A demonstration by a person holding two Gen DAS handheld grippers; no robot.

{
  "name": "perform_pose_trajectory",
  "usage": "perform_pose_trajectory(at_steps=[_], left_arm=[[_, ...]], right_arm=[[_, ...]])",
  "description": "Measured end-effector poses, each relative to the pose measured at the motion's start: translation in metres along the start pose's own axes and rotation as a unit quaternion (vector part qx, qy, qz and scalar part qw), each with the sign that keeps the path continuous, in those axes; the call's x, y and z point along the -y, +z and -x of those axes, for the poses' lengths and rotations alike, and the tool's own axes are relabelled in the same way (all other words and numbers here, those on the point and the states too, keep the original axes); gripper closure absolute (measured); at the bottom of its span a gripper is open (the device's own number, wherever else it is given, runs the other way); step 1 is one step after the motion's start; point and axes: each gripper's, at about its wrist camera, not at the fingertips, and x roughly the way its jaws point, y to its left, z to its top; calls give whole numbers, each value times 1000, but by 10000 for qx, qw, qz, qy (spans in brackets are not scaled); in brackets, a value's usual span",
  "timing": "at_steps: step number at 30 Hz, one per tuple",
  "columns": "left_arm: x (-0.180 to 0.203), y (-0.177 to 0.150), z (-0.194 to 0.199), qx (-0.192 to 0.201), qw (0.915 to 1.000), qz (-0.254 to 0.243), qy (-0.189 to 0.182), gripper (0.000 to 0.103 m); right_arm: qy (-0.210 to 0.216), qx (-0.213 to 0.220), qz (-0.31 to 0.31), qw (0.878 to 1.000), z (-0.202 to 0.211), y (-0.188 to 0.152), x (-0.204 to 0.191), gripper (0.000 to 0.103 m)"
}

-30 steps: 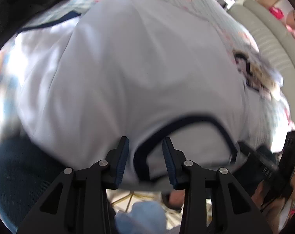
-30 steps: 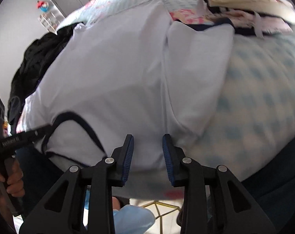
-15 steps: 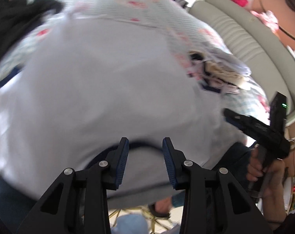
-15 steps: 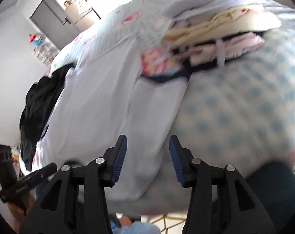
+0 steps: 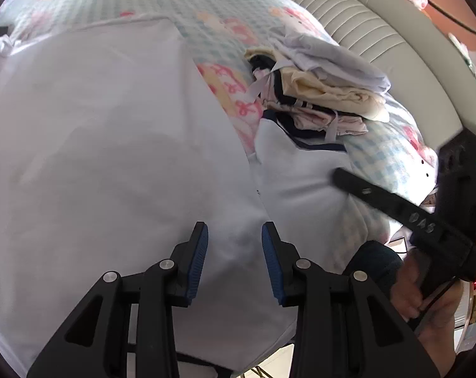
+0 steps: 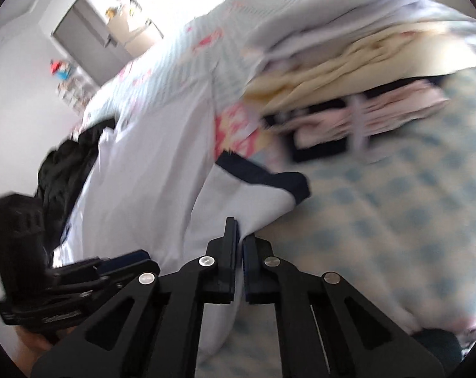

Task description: Fold clothes

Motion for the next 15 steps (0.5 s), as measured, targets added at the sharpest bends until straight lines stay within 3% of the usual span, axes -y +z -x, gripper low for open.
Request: perform_pose_trajectory(at_steps=[4, 8, 10, 12, 15], left_arm=[[-2, -3, -12, -128, 9998, 93, 79, 66], [5, -2, 3, 313, 9992, 120, -235, 66], [11, 0, 9, 489, 9982, 42, -333, 66], [13, 2, -4, 204, 9996, -22, -210, 66], [9, 1, -32, -376, 9991, -46, 167, 66]], right_arm=[[-574, 11, -159, 9982, 10, 0, 29, 102], [61, -243, -356, 9991, 12, -4, 38, 93], [375, -262, -329, 9984, 13, -4, 32, 62], [458, -271, -334, 9980, 5, -2, 26, 54], [196, -389, -507, 9978, -20, 0, 19, 55]])
